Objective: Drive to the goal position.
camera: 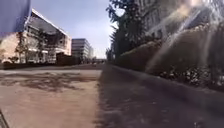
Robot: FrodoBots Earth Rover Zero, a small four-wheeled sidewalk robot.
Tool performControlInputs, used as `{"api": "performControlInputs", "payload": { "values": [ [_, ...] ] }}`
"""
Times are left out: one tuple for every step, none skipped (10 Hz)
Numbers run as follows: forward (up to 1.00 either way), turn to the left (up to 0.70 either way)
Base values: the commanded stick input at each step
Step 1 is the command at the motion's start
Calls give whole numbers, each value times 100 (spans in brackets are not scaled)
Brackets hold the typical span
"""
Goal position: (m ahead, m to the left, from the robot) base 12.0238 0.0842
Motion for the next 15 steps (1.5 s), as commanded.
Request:
{"api": "performControlInputs", "payload": {
  "values": [
    [45,0],
    [45,0],
    [45,0],
    [45,0],
    [45,0],
    [45,0],
    [45,0],
    [45,0],
    [45,0],
    [62,0],
    [70,0],
    [70,0],
    [70,0],
    [70,0],
    [70,0]
  ]
}}
